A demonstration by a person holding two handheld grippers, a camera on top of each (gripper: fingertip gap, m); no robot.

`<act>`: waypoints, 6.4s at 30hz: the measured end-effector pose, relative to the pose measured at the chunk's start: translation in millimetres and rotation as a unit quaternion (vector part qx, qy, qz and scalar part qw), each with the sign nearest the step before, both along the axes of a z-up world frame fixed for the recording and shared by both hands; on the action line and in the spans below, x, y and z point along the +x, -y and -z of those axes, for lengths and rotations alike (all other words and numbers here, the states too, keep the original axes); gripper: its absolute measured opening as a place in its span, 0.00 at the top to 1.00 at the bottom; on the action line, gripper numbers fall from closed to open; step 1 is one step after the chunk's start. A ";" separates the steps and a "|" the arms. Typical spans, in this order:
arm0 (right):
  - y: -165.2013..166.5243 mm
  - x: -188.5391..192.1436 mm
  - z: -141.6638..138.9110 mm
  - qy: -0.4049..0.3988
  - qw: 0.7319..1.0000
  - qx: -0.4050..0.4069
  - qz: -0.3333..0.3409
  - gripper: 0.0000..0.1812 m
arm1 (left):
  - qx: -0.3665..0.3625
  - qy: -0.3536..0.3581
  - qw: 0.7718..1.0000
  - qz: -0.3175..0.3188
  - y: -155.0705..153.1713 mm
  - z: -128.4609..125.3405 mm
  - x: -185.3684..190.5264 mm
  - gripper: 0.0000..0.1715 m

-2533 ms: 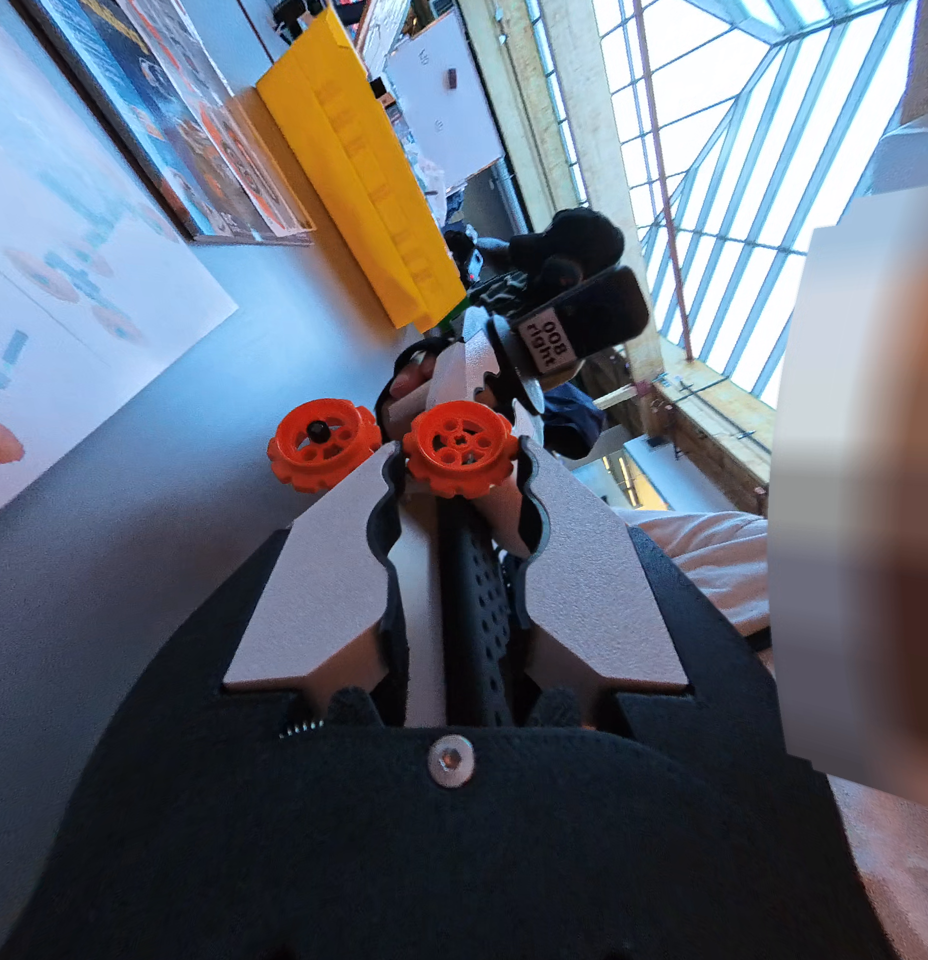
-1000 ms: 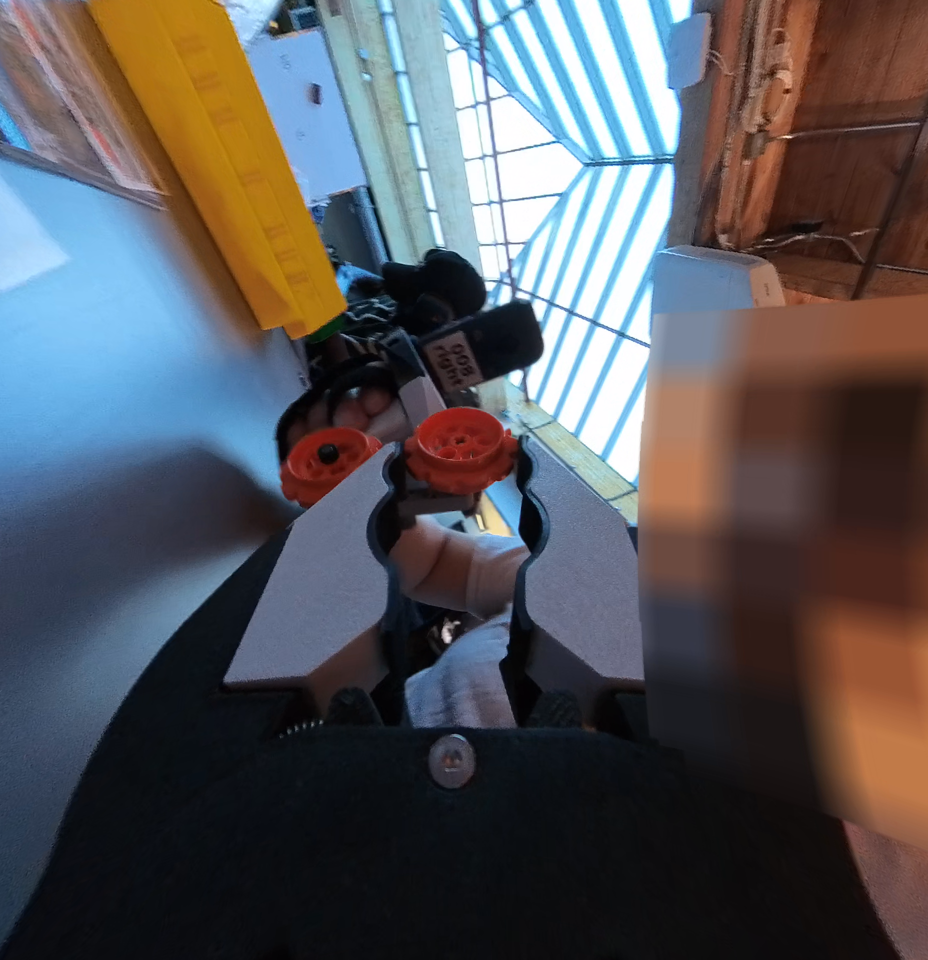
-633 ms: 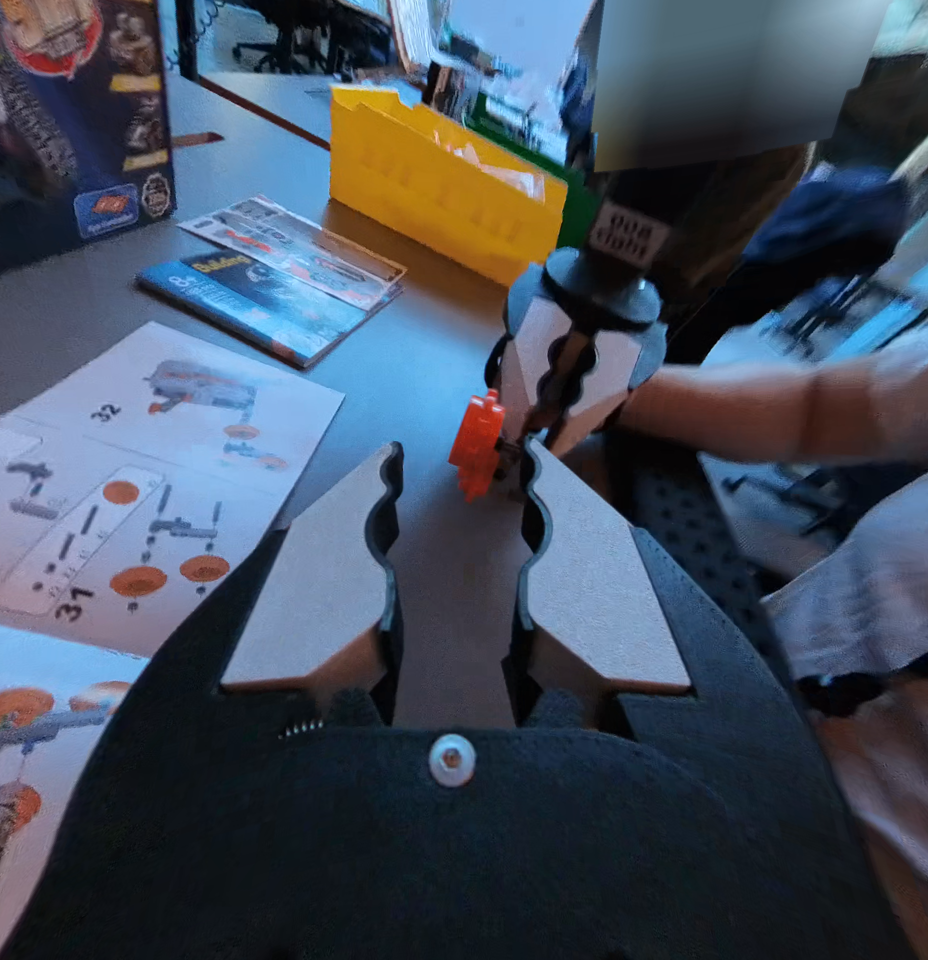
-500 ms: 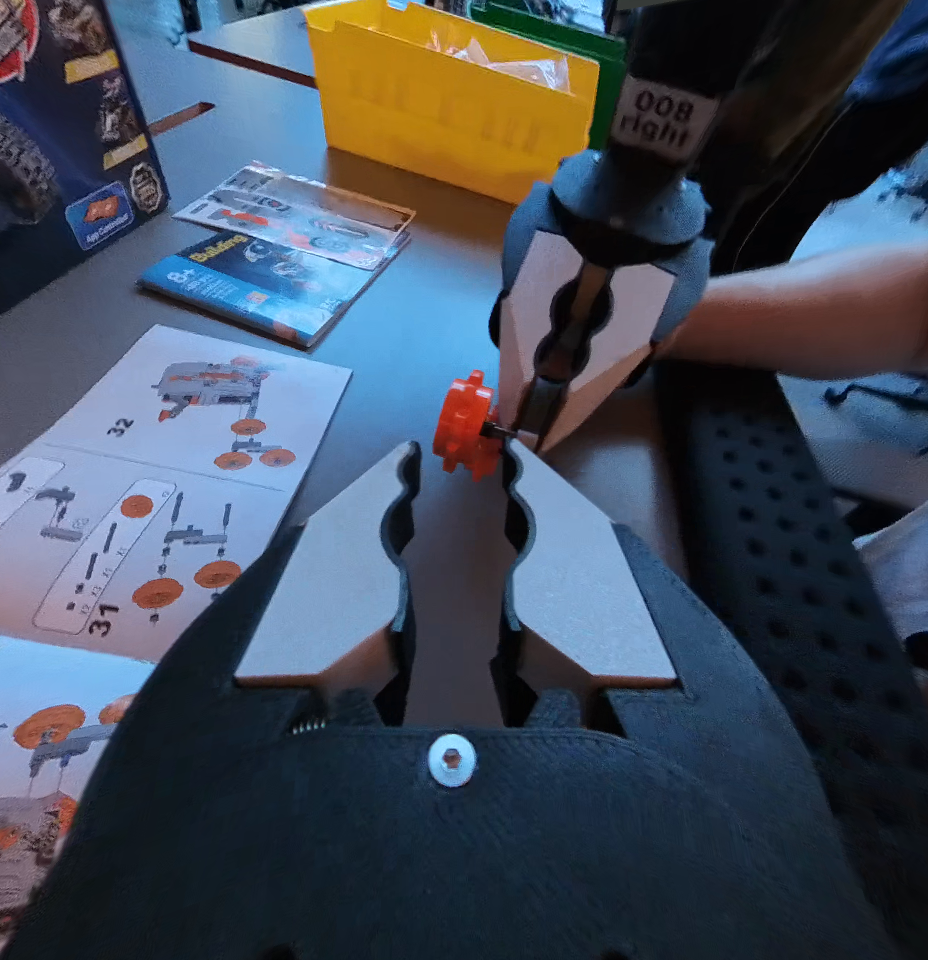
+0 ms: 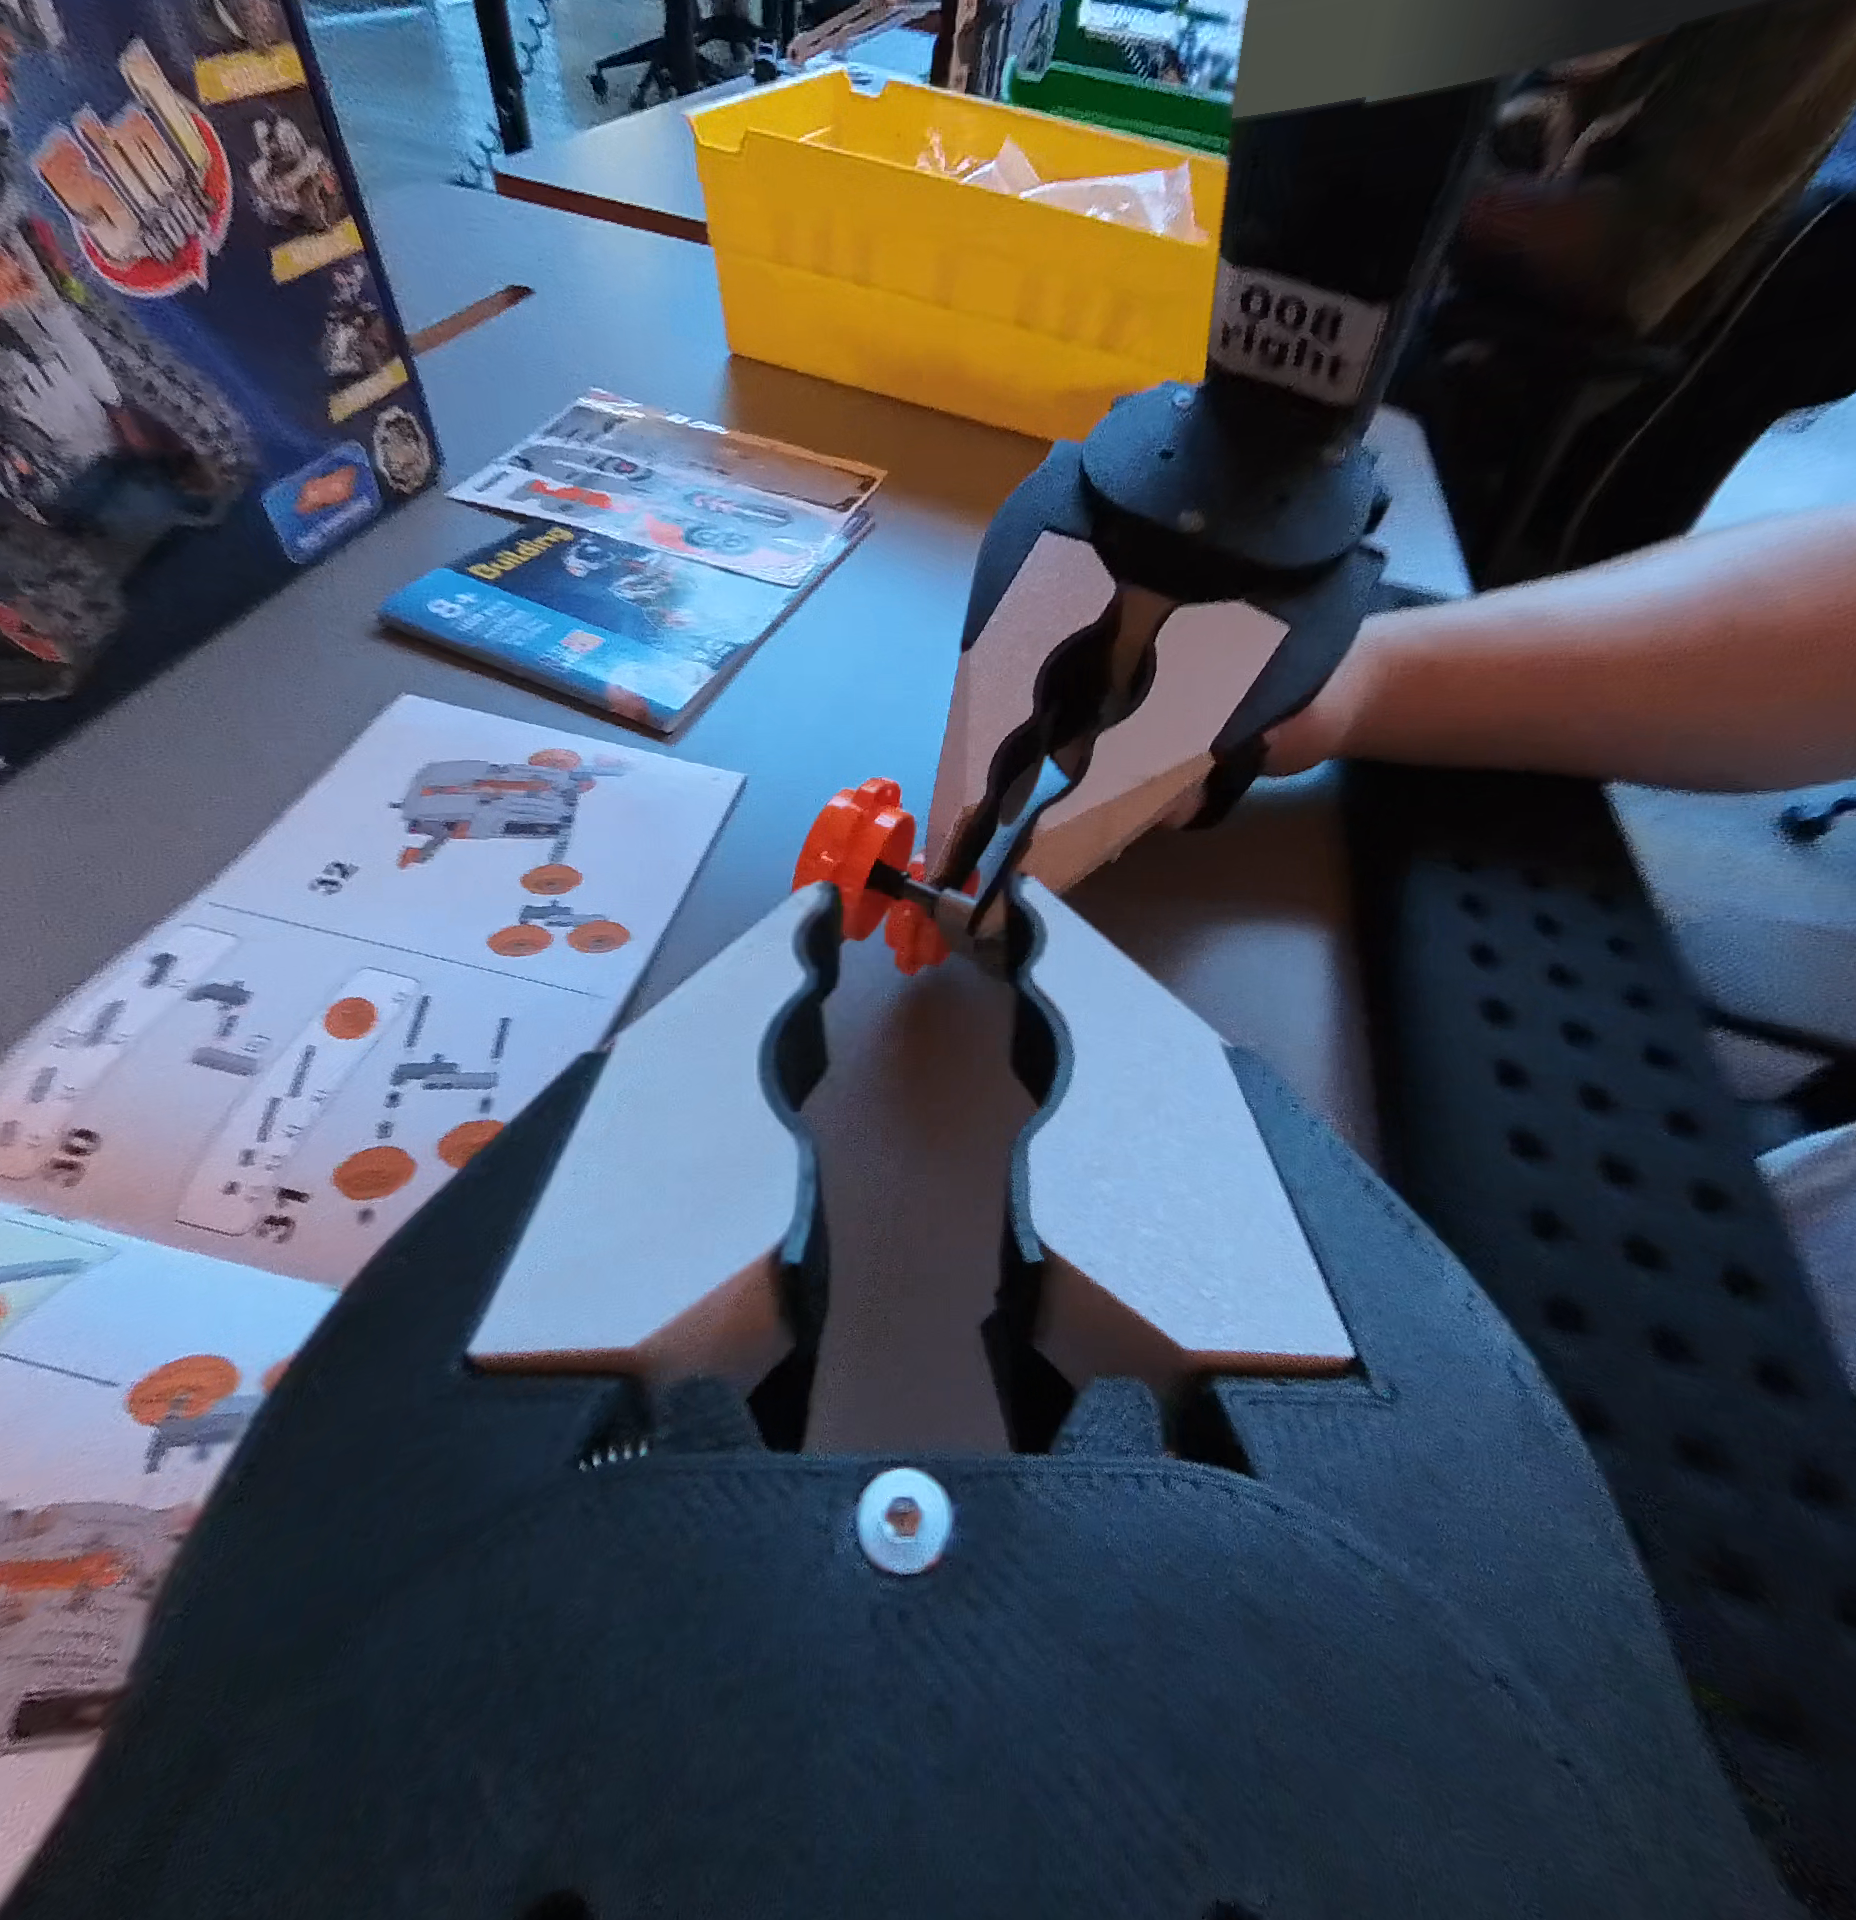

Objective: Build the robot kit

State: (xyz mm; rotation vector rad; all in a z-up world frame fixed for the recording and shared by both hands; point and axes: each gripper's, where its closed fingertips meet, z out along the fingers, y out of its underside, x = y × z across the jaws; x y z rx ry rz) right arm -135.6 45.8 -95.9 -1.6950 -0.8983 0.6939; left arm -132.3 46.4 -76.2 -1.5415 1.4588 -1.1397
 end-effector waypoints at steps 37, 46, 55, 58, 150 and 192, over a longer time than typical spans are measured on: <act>-3.3 10.1 4.9 -0.001 1.000 -0.013 -0.016 0.96 | 0.151 -0.005 0.988 0.019 8.0 22.5 15.5 1.00; -4.6 11.6 -25.4 -0.094 0.996 0.006 -0.007 0.97 | 0.034 -0.019 0.999 0.008 6.3 29.9 17.4 0.86; -5.1 17.7 -51.7 -0.198 0.980 0.004 -0.012 0.97 | 0.027 0.040 0.999 0.001 15.2 5.6 29.2 0.90; -5.9 19.0 -46.8 -0.162 0.987 0.022 -0.005 0.97 | 0.067 0.029 0.997 -0.001 15.2 6.7 25.1 0.90; -6.6 -21.0 -24.5 -0.004 0.999 0.025 -0.032 0.91 | -0.029 0.091 0.992 0.078 6.5 -13.3 -3.5 0.77; 17.1 -26.2 -2.0 0.090 0.991 0.049 -0.081 0.98 | -0.005 -0.017 0.992 0.128 40.1 28.8 9.1 0.71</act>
